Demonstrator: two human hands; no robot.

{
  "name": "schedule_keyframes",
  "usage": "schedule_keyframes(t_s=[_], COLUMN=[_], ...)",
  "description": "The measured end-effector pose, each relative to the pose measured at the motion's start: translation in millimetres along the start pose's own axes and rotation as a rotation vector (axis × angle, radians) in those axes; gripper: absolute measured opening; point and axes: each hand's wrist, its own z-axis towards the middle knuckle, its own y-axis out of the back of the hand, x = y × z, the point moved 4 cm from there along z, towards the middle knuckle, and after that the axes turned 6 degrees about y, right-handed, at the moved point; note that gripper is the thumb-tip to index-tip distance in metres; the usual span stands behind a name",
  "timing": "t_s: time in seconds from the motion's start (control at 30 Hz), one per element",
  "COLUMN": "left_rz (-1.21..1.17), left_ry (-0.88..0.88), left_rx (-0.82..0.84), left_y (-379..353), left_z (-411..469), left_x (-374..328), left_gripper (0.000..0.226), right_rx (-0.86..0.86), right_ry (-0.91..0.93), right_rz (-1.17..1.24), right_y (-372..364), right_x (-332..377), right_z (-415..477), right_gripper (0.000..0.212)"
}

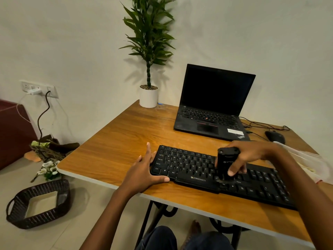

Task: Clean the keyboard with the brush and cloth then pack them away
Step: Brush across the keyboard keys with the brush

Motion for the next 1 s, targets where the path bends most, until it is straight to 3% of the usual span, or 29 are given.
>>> schedule_keyframes(t_s=[0.07,0.2,0.33,0.43,0.53,0.7,0.77,0.93,1.0], left_rz=[-0.001,-0.026,-0.043,-0.037,-0.028,-0.008,-0.006,-0.002,-0.015], left_ry=[0.0,-0.001,0.013,-0.012,-0.008,0.001,0.001,0.012,0.011], left_rx=[-0.005,-0.002,-0.013,0.005,0.002,0.004,-0.003,0.002,0.0], left_y=[1,1,1,-1,-1,0,1,1,1], left_z=[0,0,-2,-4,-3,-2,-2,0,0], left_x=[-1,1,1,-2,-2,-3,-3,-1,0], left_gripper=[0.13,0.131,0.131,0.127,0.128,0.129,0.129,0.131,0.13], right_rx=[-0.03,-0.248,-0.2,-0.194,-0.132,0.002,0.017,-0.322,-0.385], right_ry=[0.09,0.298,0.342,0.252,0.142,-0.128,-0.133,0.209,0.257], right_rz=[-0.011,0.175,0.191,0.121,0.042,-0.035,-0.067,0.106,0.155], right_y=[2,-16,-41,-31,-8,18,20,1,-15], right_x=[21,68,83,64,28,-18,-13,42,59], right_z=[17,73,109,97,64,5,6,71,101], right_gripper=[0.054,0.039,0.034,0.034,0.062,0.072,0.067,0.049,0.04])
